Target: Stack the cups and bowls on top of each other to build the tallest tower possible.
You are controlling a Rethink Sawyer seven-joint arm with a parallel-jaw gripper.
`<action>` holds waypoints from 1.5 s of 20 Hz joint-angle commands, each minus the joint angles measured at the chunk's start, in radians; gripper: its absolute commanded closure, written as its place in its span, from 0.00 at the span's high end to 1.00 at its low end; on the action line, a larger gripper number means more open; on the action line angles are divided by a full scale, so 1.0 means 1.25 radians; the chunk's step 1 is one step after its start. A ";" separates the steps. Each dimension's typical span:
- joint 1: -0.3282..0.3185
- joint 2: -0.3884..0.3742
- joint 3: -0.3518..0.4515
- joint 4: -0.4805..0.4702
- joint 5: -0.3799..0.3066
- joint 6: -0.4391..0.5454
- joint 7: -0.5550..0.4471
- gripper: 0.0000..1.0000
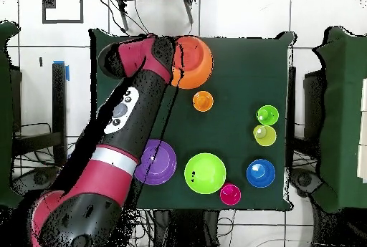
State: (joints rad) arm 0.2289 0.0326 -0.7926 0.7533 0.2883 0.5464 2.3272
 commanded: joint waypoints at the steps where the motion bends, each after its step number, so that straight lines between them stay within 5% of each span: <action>1: 0.009 0.068 0.031 -0.035 -0.008 0.046 0.112 1.00; 4: -0.039 0.010 0.195 -0.011 -0.004 0.101 -0.082 1.00; 15: -0.040 0.001 0.217 0.004 -0.037 0.067 -0.066 1.00; 16: -0.042 0.000 0.222 0.005 -0.040 0.070 -0.066 0.00; 30: -0.046 -0.004 0.227 -0.001 -0.038 0.112 -0.071 0.00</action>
State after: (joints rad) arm 0.1939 0.0198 -0.6589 0.7496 0.2877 0.5568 2.3269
